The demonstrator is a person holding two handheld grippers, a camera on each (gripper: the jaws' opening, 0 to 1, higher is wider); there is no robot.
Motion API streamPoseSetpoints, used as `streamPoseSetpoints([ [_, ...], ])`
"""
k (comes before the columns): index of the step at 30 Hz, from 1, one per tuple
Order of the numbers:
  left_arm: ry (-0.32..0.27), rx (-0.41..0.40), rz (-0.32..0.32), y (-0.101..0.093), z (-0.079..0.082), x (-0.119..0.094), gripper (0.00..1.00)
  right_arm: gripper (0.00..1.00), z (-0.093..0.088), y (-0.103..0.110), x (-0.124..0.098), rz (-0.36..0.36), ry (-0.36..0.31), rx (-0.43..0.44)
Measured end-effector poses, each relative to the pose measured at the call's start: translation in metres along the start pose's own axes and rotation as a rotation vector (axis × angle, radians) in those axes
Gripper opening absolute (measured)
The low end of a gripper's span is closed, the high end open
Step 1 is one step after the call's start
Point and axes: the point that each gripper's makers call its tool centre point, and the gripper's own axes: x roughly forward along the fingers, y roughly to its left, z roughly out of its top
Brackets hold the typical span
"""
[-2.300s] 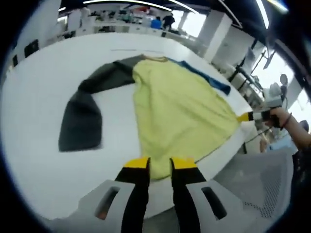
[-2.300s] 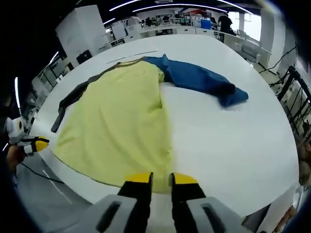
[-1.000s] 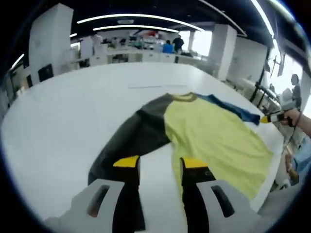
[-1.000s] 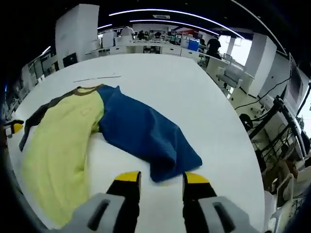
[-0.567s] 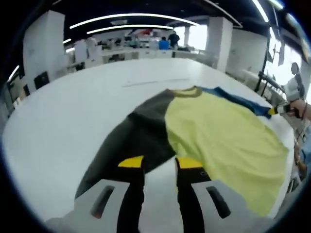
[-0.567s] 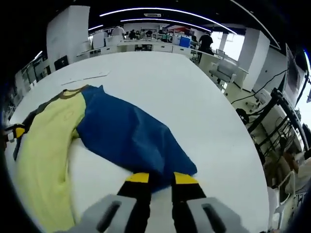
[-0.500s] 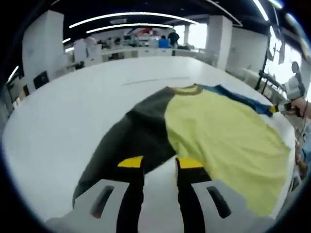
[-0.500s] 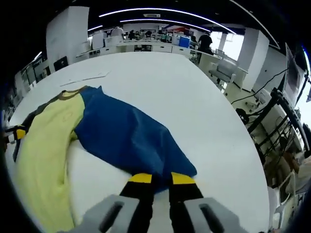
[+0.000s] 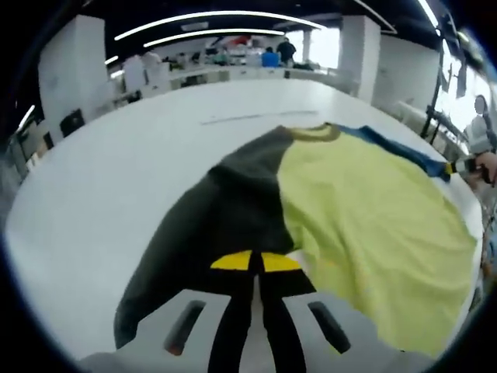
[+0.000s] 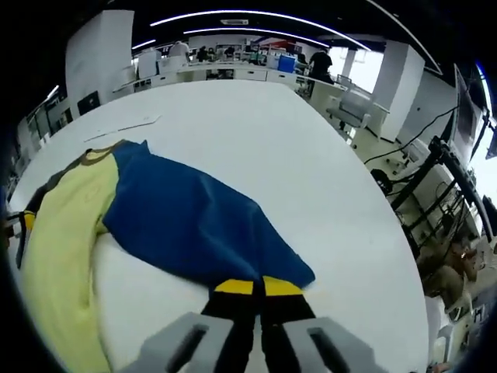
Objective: Fold the garment on the visible template until the final outline fits inside the template.
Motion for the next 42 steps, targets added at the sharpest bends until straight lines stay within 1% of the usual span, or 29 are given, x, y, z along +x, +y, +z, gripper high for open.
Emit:
streamPoseSetpoints([
  [4, 0.001, -0.004, 0.023, 0.008, 0.001, 0.0, 0.0, 0.0, 0.001, -0.009, 0.0, -0.02, 0.005, 0.004],
  [6, 0.003, -0.005, 0.033, 0.016, 0.001, 0.0, 0.0, 0.0, 0.002, -0.014, 0.001, -0.025, 0.009, 0.016],
  [8, 0.004, -0.011, 0.04, 0.022, 0.001, -0.001, 0.0, 0.0, 0.005, -0.024, 0.005, -0.033, 0.015, 0.032],
  [9, 0.003, -0.024, 0.043, 0.024, 0.001, -0.001, 0.0, 0.0, 0.006, -0.028, 0.006, -0.037, 0.018, 0.034],
  [10, -0.001, -0.04, 0.044, 0.027, 0.001, -0.002, 0.0, 0.0, 0.006, -0.025, 0.005, -0.039, 0.02, 0.037],
  [13, -0.007, -0.064, 0.046, 0.031, 0.0, -0.004, 0.0, 0.0, 0.013, -0.037, 0.013, -0.04, 0.029, 0.062],
  [17, -0.005, -0.058, 0.051, 0.034, 0.0, -0.003, 0.0, 0.0, 0.018, -0.04, 0.017, -0.045, 0.032, 0.083],
  [19, -0.002, -0.056, 0.05, 0.035, 0.001, -0.002, 0.0, 0.0, 0.019, -0.038, 0.017, -0.04, 0.035, 0.114],
  [22, 0.0, -0.051, 0.056, 0.035, 0.002, -0.003, 0.0, 0.0, 0.024, -0.039, 0.021, -0.047, 0.039, 0.097],
  [26, 0.001, -0.053, 0.057, 0.038, 0.004, -0.001, 0.0, 0.0, 0.025, -0.046, 0.029, -0.044, 0.047, 0.116],
  [28, 0.001, -0.057, 0.06, 0.041, 0.005, 0.001, 0.0, 0.0, 0.025, -0.047, 0.028, -0.048, 0.045, 0.122],
  [32, 0.001, -0.075, 0.056, 0.041, 0.006, 0.001, 0.0, 0.0, 0.025, -0.049, 0.028, -0.047, 0.051, 0.11],
  [33, 0.001, -0.074, 0.056, 0.041, 0.006, 0.001, 0.0, 0.0, 0.024, -0.049, 0.028, -0.036, 0.061, 0.093],
  [34, 0.002, -0.071, 0.055, 0.04, 0.006, 0.0, 0.0, 0.0, 0.022, -0.049, 0.028, -0.025, 0.073, 0.075],
  [36, 0.002, -0.058, 0.055, 0.039, 0.005, -0.001, 0.0, 0.0, 0.022, -0.048, 0.027, -0.017, 0.078, -0.008],
  [37, 0.002, -0.057, 0.055, 0.039, 0.005, -0.001, 0.01, 0.01, 0.022, -0.048, 0.026, -0.013, 0.079, -0.052],
  [38, 0.004, -0.061, 0.048, 0.037, 0.005, -0.002, 0.02, 0.05, 0.021, -0.05, 0.024, -0.019, 0.082, -0.054],
  [39, 0.003, -0.068, 0.041, 0.035, 0.004, -0.004, 0.04, 0.09, 0.021, -0.049, 0.023, -0.01, 0.086, -0.043],
  [40, 0.002, -0.087, 0.029, 0.033, 0.004, -0.005, 0.08, 0.14, 0.019, -0.045, 0.019, 0.01, 0.091, -0.028],
  [42, -0.012, -0.114, 0.015, 0.03, 0.007, -0.007, 0.15, 0.25, 0.017, -0.044, 0.015, 0.032, 0.103, 0.023],
])
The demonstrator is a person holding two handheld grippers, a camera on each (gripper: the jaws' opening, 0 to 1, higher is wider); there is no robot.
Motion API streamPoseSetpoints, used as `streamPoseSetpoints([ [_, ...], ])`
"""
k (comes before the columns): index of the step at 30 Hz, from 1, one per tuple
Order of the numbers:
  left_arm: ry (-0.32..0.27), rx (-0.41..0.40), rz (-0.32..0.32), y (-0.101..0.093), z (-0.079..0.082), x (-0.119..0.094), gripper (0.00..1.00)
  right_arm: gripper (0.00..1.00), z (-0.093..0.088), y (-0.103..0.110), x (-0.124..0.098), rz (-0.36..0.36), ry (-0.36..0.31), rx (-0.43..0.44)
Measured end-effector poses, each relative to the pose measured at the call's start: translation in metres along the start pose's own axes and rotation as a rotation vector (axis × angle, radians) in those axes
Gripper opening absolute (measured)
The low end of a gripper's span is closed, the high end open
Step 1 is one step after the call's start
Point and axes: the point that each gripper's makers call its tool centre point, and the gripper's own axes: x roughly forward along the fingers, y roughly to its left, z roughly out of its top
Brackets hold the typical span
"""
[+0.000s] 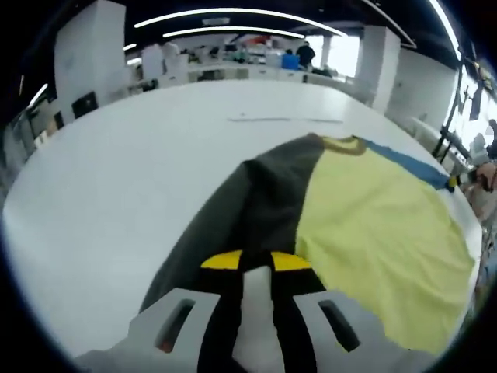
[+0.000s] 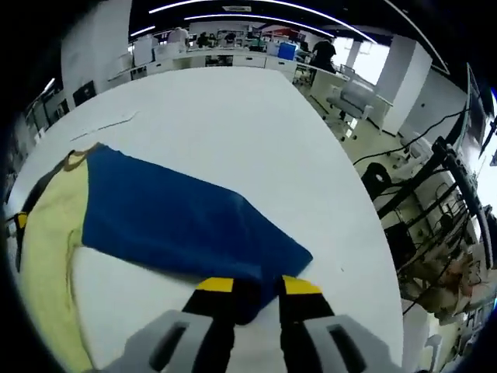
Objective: Fold the garment on the visible template until the final outline fits inside the template.
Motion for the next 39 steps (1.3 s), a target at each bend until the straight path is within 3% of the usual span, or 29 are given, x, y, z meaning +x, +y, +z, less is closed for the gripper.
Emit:
streamPoseSetpoints([
  [5, -0.022, 0.025, -0.024, -0.007, 0.006, -0.013, 0.33, 0.37, -0.001, 0.004, -0.018, 0.065, 0.006, 0.043],
  [8, -0.021, 0.05, -0.029, -0.011, 0.006, -0.023, 0.41, 0.35, 0.005, 0.004, -0.029, 0.091, -0.027, 0.089],
  [11, -0.036, 0.058, -0.031, -0.015, 0.009, -0.034, 0.47, 0.31, 0.015, -0.009, -0.033, 0.069, -0.065, 0.145],
  [15, -0.065, 0.054, -0.038, -0.019, 0.016, -0.045, 0.53, 0.25, 0.014, -0.026, -0.028, 0.013, -0.053, 0.201],
  [24, -0.095, 0.053, -0.098, -0.033, 0.02, -0.066, 0.75, 0.2, 0.014, -0.032, -0.004, 0.006, -0.025, 0.256],
  [31, -0.088, 0.073, -0.1, -0.033, 0.015, -0.076, 0.79, 0.18, 0.001, -0.031, 0.006, -0.012, 0.033, 0.267],
  [39, -0.083, 0.084, -0.098, -0.039, 0.013, -0.084, 0.78, 0.11, -0.001, -0.017, 0.004, -0.01, 0.036, 0.289],
])
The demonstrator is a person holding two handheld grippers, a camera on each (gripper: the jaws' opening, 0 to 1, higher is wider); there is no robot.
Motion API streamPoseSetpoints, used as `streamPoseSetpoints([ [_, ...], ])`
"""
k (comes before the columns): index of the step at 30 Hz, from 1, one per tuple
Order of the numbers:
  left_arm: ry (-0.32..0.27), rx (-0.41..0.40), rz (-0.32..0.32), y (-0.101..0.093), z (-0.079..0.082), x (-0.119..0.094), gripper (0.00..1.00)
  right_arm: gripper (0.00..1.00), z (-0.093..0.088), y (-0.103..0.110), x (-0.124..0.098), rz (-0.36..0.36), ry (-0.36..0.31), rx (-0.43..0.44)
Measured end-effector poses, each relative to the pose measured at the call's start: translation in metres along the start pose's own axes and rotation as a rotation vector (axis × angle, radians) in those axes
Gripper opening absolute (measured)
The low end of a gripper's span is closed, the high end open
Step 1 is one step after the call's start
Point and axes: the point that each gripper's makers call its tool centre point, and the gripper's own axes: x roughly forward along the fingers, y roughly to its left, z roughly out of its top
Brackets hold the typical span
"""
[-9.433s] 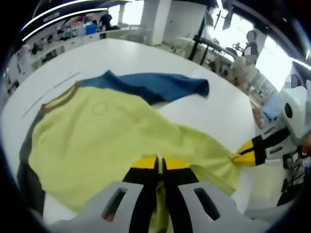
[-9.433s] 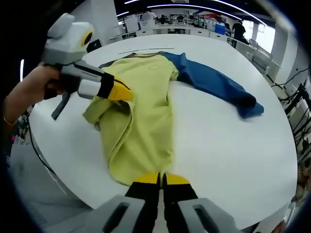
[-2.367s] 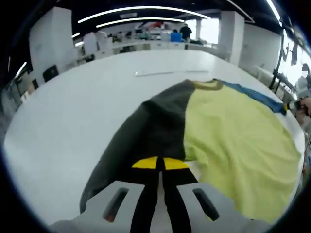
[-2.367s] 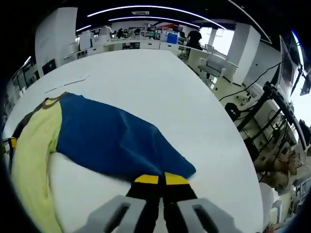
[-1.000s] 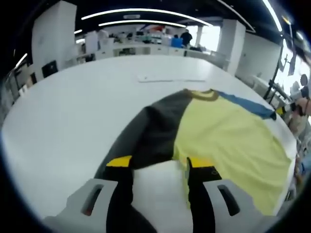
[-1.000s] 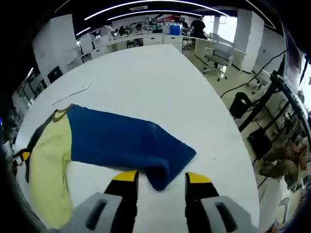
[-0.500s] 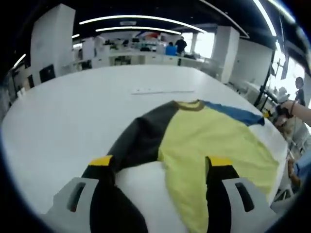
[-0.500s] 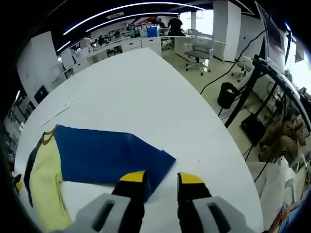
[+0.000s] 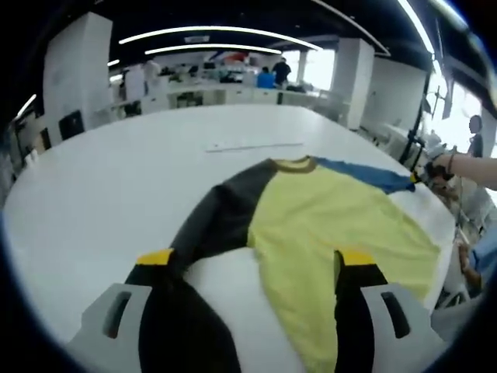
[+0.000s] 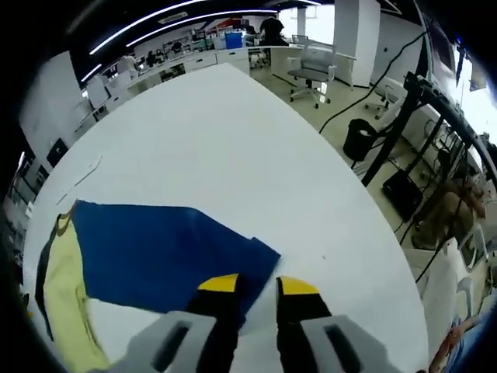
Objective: Fold the garment on the visible template until the final outline fits inside the template.
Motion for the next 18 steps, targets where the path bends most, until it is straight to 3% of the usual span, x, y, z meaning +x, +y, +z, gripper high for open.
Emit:
streamPoseSetpoints([
  [2, -0.002, 0.005, 0.001, -0.001, 0.001, -0.001, 0.78, 0.0, 0.003, 0.008, 0.003, 0.048, -0.011, -0.001],
  [18, -0.006, 0.015, 0.002, -0.006, 0.005, -0.005, 0.78, 0.0, 0.03, -0.022, 0.009, -0.02, -0.065, -0.029],
])
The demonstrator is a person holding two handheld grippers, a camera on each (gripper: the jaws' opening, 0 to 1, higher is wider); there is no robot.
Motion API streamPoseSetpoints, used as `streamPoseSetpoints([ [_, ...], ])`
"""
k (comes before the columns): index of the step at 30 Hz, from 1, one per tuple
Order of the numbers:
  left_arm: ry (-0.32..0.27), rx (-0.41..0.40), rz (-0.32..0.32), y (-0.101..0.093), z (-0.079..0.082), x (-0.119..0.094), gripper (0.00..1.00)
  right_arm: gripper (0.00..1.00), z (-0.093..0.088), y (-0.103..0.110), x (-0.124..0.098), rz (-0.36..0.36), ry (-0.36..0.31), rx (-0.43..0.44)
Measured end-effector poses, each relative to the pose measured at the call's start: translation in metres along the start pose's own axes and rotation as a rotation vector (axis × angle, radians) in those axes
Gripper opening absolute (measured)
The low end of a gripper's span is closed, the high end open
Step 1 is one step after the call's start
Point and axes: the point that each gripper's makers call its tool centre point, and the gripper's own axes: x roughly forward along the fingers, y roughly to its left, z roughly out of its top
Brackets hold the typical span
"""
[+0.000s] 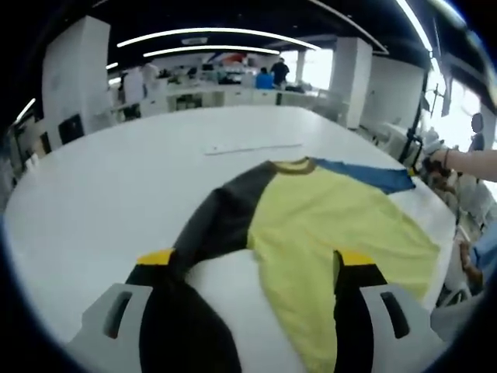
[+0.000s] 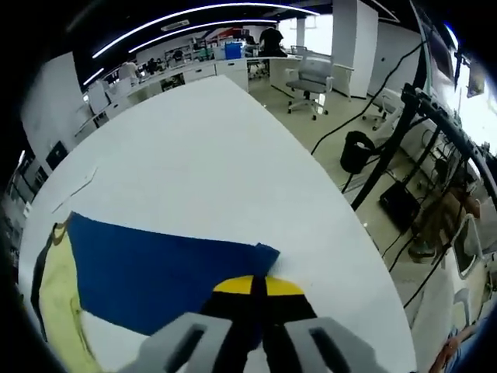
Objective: Fold the garment on the visible template until the final outline fits inside the template.
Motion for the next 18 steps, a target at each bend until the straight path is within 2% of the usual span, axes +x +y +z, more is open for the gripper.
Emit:
streamPoseSetpoints([
  [7, -0.001, -0.004, 0.002, 0.008, -0.001, -0.001, 0.78, 0.0, 0.005, -0.01, 0.004, -0.037, 0.01, -0.035],
  [10, -0.007, -0.004, 0.001, 0.005, 0.001, -0.002, 0.79, 0.11, 0.006, -0.01, 0.004, -0.017, 0.013, -0.004],
  [13, -0.011, -0.007, -0.004, 0.004, 0.003, -0.003, 0.79, 0.2, 0.0, -0.007, -0.001, -0.005, 0.032, 0.007],
  [18, -0.02, -0.011, -0.017, -0.004, 0.008, -0.008, 0.81, 0.21, -0.024, 0.004, -0.008, 0.03, 0.121, 0.076],
])
